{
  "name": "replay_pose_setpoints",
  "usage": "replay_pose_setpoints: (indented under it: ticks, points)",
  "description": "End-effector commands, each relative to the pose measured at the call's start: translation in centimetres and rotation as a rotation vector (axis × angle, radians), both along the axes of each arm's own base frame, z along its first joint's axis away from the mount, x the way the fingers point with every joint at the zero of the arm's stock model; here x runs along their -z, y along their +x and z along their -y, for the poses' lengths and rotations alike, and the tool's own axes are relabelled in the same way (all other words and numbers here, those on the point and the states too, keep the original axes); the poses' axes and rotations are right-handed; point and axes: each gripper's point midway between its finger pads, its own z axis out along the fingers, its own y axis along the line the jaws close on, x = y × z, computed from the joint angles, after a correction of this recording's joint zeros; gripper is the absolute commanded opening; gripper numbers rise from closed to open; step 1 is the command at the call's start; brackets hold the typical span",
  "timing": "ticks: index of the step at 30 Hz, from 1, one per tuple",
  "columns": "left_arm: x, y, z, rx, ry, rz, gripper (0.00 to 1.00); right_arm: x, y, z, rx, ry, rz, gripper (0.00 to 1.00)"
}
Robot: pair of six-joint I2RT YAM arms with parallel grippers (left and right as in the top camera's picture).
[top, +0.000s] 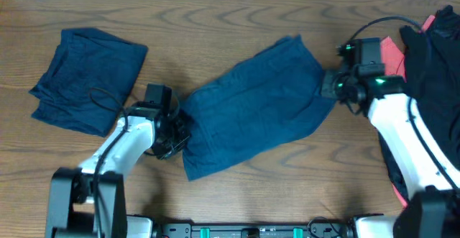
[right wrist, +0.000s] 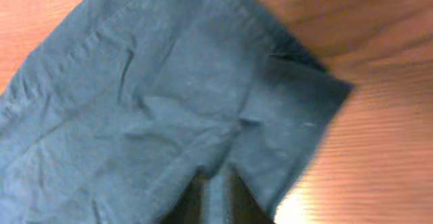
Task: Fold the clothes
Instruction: 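Lift the right end with the right gripper and fold it toward the left gripper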
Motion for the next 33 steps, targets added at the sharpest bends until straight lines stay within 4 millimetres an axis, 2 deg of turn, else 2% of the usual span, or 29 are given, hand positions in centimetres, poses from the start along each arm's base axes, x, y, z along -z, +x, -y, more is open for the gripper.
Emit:
replay_pose_setpoints:
  ticks: [1,9,13,17,22,26,29,33]
  points:
    - [-4.8,2.2,0.0,0.033,-0.022,0.131,0.06,1.9,-0.6,-4.1,-0.163,0.06,-0.049,0.01]
    - [-12.8,2.5,0.3,0.047,-0.047,0.268,0.05,5.8,-2.8,-14.6,-0.49,0.322,-0.134,0.01]
    - [-15.9,3.2,2.1,0.085,-0.155,0.346,0.06,7.5,-4.3,-19.3,-0.556,0.455,-0.195,0.01]
    - [-18.9,5.1,4.2,0.117,-0.277,0.458,0.06,8.6,-6.7,-24.3,-0.643,0.569,-0.243,0.01]
    - [-21.3,7.7,5.0,0.086,-0.343,0.583,0.06,9.6,-9.7,-29.3,-0.686,0.607,-0.285,0.01]
    - [-22.9,9.0,5.8,0.091,-0.389,0.661,0.06,9.0,-10.8,-31.9,-0.729,0.616,-0.24,0.01]
    - [-23.1,9.2,6.0,0.097,-0.391,0.673,0.06,8.2,-10.8,-33.1,-0.767,0.638,-0.188,0.01]
    - [-22.4,8.7,5.9,0.123,-0.37,0.651,0.06,7.8,-9.9,-32.7,-0.755,0.646,-0.165,0.01]
